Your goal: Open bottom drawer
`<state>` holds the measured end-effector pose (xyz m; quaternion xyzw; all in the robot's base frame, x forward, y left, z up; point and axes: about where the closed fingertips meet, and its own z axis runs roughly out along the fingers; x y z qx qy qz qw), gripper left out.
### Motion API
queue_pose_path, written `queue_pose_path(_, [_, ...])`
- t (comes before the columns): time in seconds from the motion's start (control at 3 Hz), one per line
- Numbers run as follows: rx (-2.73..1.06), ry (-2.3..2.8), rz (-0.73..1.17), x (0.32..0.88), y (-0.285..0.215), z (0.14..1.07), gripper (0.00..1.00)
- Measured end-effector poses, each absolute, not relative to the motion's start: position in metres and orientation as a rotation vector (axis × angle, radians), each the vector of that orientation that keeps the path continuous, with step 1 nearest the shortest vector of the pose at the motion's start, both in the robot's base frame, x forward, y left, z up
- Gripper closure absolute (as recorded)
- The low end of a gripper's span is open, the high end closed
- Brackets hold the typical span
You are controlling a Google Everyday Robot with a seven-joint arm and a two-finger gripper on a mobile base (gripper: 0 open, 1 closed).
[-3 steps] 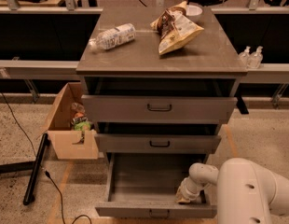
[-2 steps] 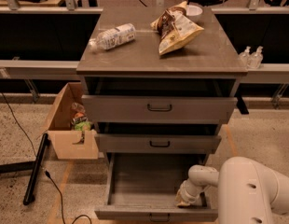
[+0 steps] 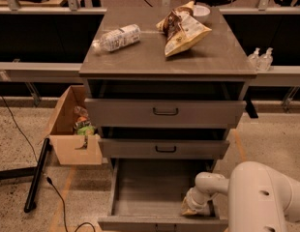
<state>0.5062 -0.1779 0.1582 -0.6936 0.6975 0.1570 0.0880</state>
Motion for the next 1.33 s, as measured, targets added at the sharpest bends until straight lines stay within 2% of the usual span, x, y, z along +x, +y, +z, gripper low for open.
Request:
queue_pose_path(0.67, [-2.008,2.11,0.224,0.534,-0.231,0.21,1.0])
queue_pose_path(1.33, [-1.92,2.125,0.304,0.557,-0.29,0.294,1.0])
